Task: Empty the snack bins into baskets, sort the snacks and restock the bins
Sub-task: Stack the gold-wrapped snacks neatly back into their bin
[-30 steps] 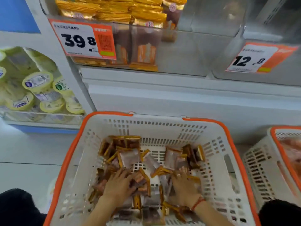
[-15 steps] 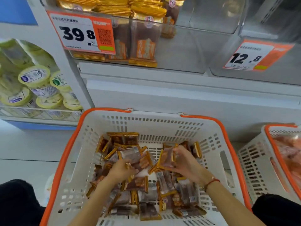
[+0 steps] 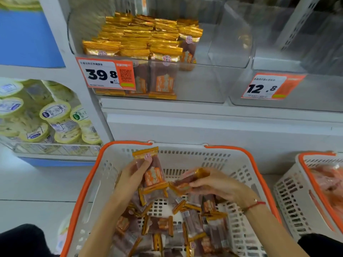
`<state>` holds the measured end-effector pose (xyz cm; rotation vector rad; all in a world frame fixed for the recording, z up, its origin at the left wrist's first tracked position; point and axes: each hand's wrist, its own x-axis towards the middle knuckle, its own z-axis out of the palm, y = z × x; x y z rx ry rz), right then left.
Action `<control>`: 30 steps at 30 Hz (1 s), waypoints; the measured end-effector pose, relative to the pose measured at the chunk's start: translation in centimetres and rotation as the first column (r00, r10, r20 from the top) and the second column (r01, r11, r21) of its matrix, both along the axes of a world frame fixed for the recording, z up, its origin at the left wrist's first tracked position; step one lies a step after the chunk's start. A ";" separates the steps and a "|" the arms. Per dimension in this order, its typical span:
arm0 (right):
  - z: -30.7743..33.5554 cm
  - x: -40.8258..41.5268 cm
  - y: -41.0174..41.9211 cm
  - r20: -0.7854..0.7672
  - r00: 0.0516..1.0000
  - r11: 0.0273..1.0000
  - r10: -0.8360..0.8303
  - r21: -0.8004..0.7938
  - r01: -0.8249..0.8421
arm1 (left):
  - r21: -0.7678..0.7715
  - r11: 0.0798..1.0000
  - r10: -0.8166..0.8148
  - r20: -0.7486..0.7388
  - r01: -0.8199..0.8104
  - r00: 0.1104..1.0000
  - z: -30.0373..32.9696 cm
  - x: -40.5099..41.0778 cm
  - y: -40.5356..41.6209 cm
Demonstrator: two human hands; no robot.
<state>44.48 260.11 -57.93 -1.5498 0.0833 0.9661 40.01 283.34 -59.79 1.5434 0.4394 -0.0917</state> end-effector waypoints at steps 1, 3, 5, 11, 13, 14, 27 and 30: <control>0.4 0.1 0.1 0.035 0.997 0.994 0.075 -0.077 -0.073 | 0.011 0.999 -0.044 -0.021 0.044 0.999 -0.2 0.0 -0.3; 0.9 0.1 0.6 0.081 0.983 0.978 0.165 -0.142 -0.153 | 0.023 0.993 -0.117 -0.077 0.119 0.990 -1.2 0.2 -1.4; 0.9 -0.1 1.7 0.214 0.956 0.959 0.201 -0.240 -0.148 | -0.085 0.987 -0.151 -0.163 0.138 0.975 -2.1 0.5 -2.6; -4.4 -0.7 4.9 0.686 0.683 0.890 0.252 -0.442 0.115 | -0.472 0.879 -0.205 -0.256 0.063 0.945 -4.2 -0.1 -2.8; -5.9 -0.8 5.4 0.669 0.685 0.905 0.288 -0.424 0.035 | -0.434 0.894 -0.231 -0.238 0.110 0.943 -4.6 -0.5 -1.7; -6.5 -0.8 5.7 0.661 0.692 0.922 0.292 -0.386 -0.020 | -0.392 0.909 -0.244 -0.232 0.139 0.942 -5.0 -0.6 -1.3; -21.0 -7.7 7.4 0.172 0.657 0.493 0.734 -0.800 -0.342 | -0.512 0.833 0.149 -0.159 -0.211 0.976 -3.8 0.4 0.4; -24.3 -8.0 4.9 -0.033 0.805 0.535 0.592 -0.731 -0.423 | -0.391 0.894 0.182 -0.132 -0.220 0.974 -4.4 0.2 0.3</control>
